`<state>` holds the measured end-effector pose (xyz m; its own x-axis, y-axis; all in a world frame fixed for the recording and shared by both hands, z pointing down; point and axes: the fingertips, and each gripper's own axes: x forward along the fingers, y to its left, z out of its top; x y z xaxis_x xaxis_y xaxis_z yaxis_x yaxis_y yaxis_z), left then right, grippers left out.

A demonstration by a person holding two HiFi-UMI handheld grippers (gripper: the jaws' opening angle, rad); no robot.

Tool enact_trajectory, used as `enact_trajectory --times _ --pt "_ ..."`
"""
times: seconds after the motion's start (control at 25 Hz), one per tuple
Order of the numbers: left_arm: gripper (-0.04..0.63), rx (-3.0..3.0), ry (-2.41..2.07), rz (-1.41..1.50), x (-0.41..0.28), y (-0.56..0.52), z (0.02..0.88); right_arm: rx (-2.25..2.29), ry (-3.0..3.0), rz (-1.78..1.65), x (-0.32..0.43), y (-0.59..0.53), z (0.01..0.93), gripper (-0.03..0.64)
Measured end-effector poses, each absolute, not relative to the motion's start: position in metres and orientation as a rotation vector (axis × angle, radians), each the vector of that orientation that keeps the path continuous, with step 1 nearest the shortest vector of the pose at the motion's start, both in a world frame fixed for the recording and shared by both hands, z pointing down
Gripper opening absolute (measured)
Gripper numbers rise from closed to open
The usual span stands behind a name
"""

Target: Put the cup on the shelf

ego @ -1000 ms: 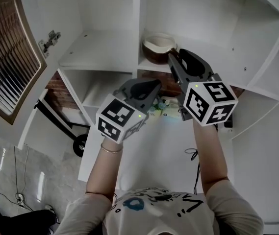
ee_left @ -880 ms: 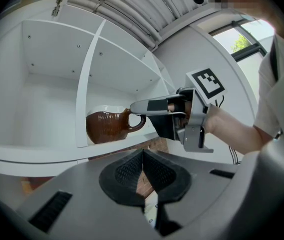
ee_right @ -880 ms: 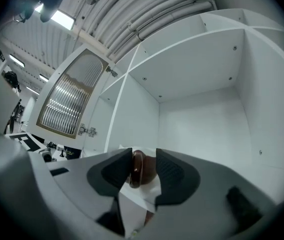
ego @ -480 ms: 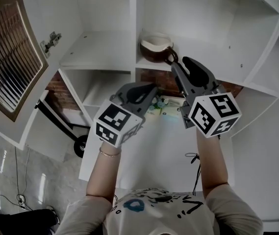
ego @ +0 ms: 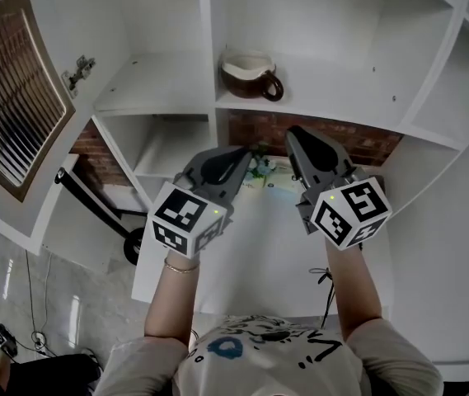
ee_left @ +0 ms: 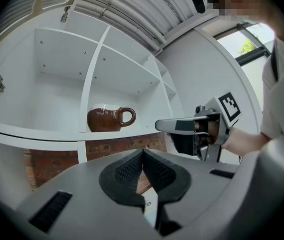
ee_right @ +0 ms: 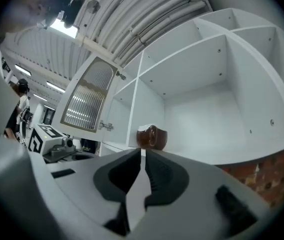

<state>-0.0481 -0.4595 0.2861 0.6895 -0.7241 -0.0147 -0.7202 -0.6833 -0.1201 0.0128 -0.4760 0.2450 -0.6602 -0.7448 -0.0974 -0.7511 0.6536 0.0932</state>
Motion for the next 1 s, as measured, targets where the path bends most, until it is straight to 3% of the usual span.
enact_trajectory --times 1.0 --pt "0.017 -2.925 1.077 -0.179 -0.026 -0.398 0.391 -1.029 3.046 0.101 0.034 -0.395 0.388 0.038"
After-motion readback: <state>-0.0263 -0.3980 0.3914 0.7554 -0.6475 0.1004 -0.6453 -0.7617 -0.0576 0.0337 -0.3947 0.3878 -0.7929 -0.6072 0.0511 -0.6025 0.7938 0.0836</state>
